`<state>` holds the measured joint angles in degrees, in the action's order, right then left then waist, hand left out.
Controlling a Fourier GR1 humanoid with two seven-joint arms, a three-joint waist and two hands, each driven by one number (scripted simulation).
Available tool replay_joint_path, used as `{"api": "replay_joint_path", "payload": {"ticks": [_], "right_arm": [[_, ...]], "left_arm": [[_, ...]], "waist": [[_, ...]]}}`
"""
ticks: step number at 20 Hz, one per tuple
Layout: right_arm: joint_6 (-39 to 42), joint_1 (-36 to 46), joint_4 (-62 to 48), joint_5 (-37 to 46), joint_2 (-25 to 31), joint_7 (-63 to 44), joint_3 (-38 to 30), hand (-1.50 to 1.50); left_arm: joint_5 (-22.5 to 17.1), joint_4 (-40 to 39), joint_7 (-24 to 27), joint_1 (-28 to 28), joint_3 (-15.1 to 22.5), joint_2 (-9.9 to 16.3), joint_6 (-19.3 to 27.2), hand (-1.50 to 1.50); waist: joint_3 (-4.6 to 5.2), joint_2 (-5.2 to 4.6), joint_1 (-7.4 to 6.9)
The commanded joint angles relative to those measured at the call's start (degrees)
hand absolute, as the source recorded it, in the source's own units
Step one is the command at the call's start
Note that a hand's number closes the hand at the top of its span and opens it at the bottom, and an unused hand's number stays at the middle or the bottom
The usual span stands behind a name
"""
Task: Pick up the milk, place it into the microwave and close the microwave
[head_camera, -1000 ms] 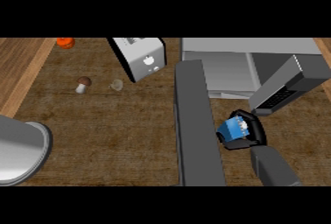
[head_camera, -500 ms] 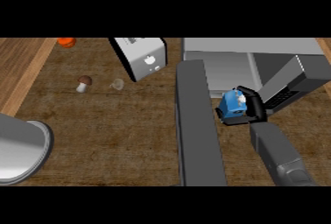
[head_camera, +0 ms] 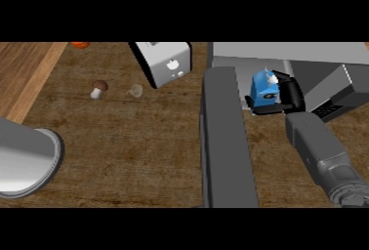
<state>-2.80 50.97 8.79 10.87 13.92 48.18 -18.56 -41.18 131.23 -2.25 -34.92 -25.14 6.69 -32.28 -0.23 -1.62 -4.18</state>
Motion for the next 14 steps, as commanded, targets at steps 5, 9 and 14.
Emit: {"api": "replay_joint_path", "payload": {"ticks": [5,9,14], "right_arm": [[-9.6,3.9,-1.3,3.9,2.4,-3.2,2.4,1.5],[-13.3,4.4,-1.7,3.1,3.1,-3.7,1.1,1.5],[-13.4,6.4,-2.6,3.4,7.2,-6.5,0.8,1.5]], "left_arm": [[-1.5,0.2,-0.7,2.8,-0.2,1.9,-0.2,-1.5],[-1.7,0.4,-0.1,4.0,0.0,2.0,-0.7,-1.5],[-2.2,0.5,-1.2,4.9,0.8,2.4,0.0,-1.5]], "waist": [[-0.04,-0.91,-1.85],[-0.15,-1.63,-3.34],[-0.26,-2.45,-4.33]]}}
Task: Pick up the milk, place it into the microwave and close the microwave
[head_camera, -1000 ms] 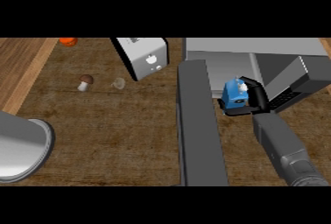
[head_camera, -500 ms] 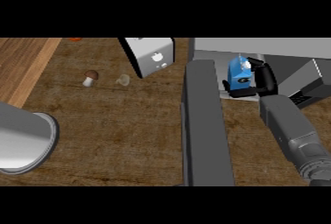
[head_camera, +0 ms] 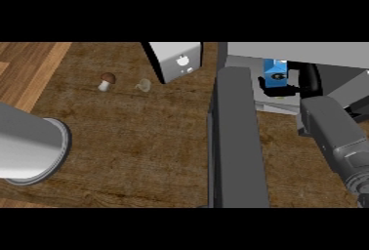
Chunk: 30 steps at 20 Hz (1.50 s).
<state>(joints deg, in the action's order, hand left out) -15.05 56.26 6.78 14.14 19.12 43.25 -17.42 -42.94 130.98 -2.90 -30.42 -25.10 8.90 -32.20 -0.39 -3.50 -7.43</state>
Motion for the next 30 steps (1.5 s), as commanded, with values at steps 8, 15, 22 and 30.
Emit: {"api": "replay_joint_path", "payload": {"ticks": [8,15,22,30], "right_arm": [[-4.0,2.2,-0.9,0.2,3.5,-2.6,-0.7,1.5],[-5.1,3.8,-1.1,0.0,4.4,-3.8,-1.2,1.5],[-4.3,3.4,-1.5,0.2,6.1,-3.4,-1.3,1.5],[-4.1,4.3,-1.7,0.0,6.9,-3.9,-1.9,1.5]], "left_arm": [[-0.3,-0.9,-0.9,3.0,0.5,1.6,0.6,-1.5],[-0.1,-1.9,-0.9,4.5,0.7,2.1,0.3,-1.5],[0.8,-2.4,-1.2,6.0,-0.6,3.5,1.0,-1.5],[2.2,-3.6,-1.2,7.6,-1.2,4.9,0.6,-1.5]], "waist": [[-0.2,-1.7,-2.13],[-0.23,-2.38,-3.78],[-0.41,-2.83,-4.01],[-0.38,-2.98,-4.46]]}}
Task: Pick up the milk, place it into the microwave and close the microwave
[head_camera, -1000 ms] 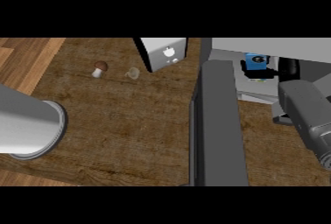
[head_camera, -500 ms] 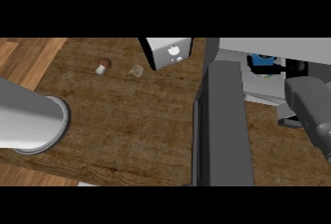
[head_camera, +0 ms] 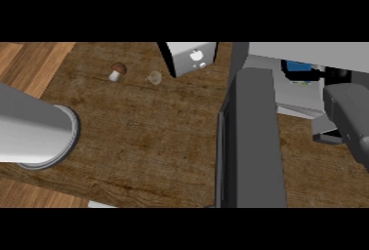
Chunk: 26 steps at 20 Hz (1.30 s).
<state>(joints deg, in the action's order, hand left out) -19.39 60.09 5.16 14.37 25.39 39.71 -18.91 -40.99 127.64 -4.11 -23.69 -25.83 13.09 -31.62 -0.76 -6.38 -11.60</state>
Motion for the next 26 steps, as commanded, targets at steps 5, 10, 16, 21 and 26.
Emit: {"api": "replay_joint_path", "payload": {"ticks": [5,10,16,21,26], "right_arm": [[-1.1,2.1,0.2,-1.6,-0.7,-1.5,-1.9,-1.5],[7.3,4.2,-0.4,-0.6,-3.9,-0.5,-0.5,-1.5],[0.9,7.1,-2.2,3.4,-8.2,-6.3,3.2,-1.5],[-2.0,9.3,-1.9,2.9,-9.7,-8.9,2.6,-1.5],[-2.7,11.9,-0.7,3.3,-11.9,-8.7,2.6,-1.5]], "left_arm": [[0.8,-1.1,-0.3,1.7,0.0,0.8,0.3,-1.5],[2.1,-1.8,-1.0,2.4,0.8,1.5,-0.2,-1.5],[2.5,-3.3,-0.9,4.1,0.7,1.9,0.2,-1.5],[3.9,-3.4,-0.6,3.1,2.1,0.7,-1.1,-1.5],[4.7,-4.5,-0.9,3.2,2.8,0.3,-1.0,-1.5]], "waist": [[-0.06,0.23,-0.48],[0.12,0.27,-0.97],[0.52,0.93,-1.28],[0.56,1.33,-1.26],[0.53,1.71,-0.5]]}}
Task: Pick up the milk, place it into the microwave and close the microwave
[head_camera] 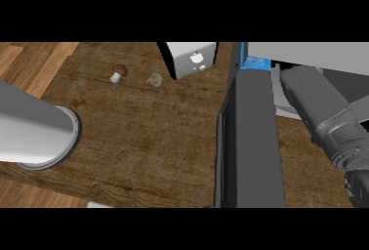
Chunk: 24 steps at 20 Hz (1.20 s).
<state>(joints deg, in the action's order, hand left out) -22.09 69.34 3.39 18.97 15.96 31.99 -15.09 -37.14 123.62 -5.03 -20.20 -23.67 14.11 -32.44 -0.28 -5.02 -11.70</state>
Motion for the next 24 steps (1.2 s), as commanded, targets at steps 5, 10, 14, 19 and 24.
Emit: {"api": "replay_joint_path", "payload": {"ticks": [5,10,14,19,24], "right_arm": [[-3.9,0.6,2.2,-3.1,-4.8,1.6,-3.5,-1.5],[-4.6,0.9,2.6,-3.7,-2.4,1.2,-4.8,-1.5],[-0.7,-1.4,1.5,-1.0,-0.2,2.9,-2.3,-1.5],[4.4,-5.9,2.1,-3.8,0.9,6.7,-5.1,-1.5],[15.3,-9.7,2.4,-6.4,1.1,11.3,-7.2,-1.5]], "left_arm": [[1.4,-1.2,0.0,-0.4,1.8,-1.0,-1.1,-1.5],[3.8,-2.3,0.1,-1.0,4.1,-3.0,-1.5,-1.5],[6.2,-2.2,0.9,-1.8,4.7,-4.0,-2.4,-1.5],[10.0,-2.3,3.8,-3.4,8.6,-8.0,-4.9,-1.5],[12.3,-3.5,4.3,-3.0,13.2,-9.1,-8.1,-1.5]], "waist": [[-0.02,0.84,1.58],[0.08,1.28,3.35],[0.11,1.88,4.56],[0.1,2.61,6.03],[0.05,2.98,7.68]]}}
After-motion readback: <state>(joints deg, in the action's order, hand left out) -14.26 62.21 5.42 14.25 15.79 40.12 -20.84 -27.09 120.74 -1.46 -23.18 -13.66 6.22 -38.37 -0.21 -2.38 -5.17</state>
